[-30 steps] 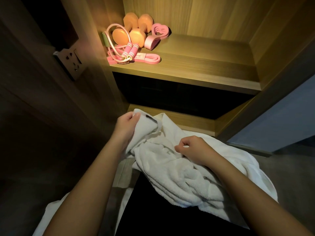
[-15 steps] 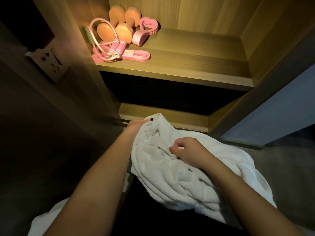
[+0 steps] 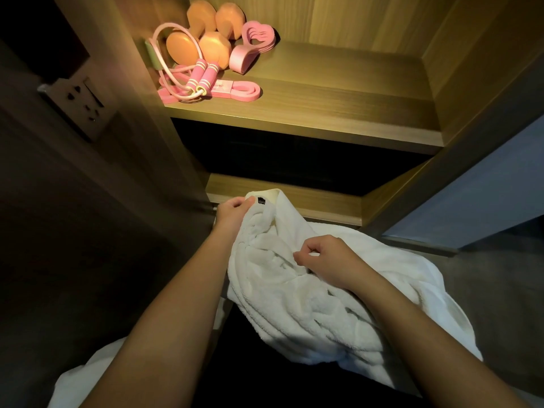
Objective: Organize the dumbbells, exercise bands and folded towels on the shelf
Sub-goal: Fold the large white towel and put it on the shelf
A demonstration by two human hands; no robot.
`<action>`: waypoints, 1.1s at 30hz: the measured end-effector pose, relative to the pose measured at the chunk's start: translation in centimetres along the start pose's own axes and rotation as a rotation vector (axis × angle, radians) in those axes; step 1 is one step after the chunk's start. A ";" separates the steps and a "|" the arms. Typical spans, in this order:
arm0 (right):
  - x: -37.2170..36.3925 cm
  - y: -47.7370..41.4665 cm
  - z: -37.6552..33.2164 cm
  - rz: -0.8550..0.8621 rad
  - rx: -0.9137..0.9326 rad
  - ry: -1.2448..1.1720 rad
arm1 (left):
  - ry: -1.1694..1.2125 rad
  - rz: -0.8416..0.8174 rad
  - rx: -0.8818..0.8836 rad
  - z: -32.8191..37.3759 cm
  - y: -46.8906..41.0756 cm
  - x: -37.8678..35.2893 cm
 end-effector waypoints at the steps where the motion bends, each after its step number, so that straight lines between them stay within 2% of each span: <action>1: 0.0 0.0 0.0 0.001 0.000 -0.004 | -0.009 0.000 -0.008 0.1 0.1 0.0; 5: 0.1 0.1 0.1 0.017 0.011 -0.003 | -0.024 0.068 -0.092 0.9 0.7 0.4; 11: 0.2 0.3 -0.1 0.018 0.030 0.007 | -0.051 0.197 -0.375 4.7 3.6 1.7; 15: 0.2 0.6 -0.2 0.018 0.030 0.017 | 0.049 0.249 -0.504 7.0 6.8 1.6; 18: 0.5 1.5 -0.5 0.100 0.097 -0.035 | 0.057 0.151 -0.537 7.8 8.8 0.1; 23: 2.4 4.6 -2.1 0.321 0.287 -0.438 | -0.252 -0.038 -0.576 7.6 11.0 -2.7; 26: 3.6 5.3 -3.2 0.398 0.369 -0.439 | -0.311 -0.113 -0.655 7.8 12.3 -3.6; 33: 3.1 5.4 -3.7 0.364 0.425 -0.393 | -0.365 -0.189 -0.704 7.4 13.3 -3.0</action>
Point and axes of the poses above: each hand's wrist, its own y-axis away from the middle knuckle, its own x-axis out of the back of the hand, z = x × y, the point moved 7 cm from there along -y, towards the middle knuckle, and after that the axes turned 11 degrees about -y, right-handed, at the moved point
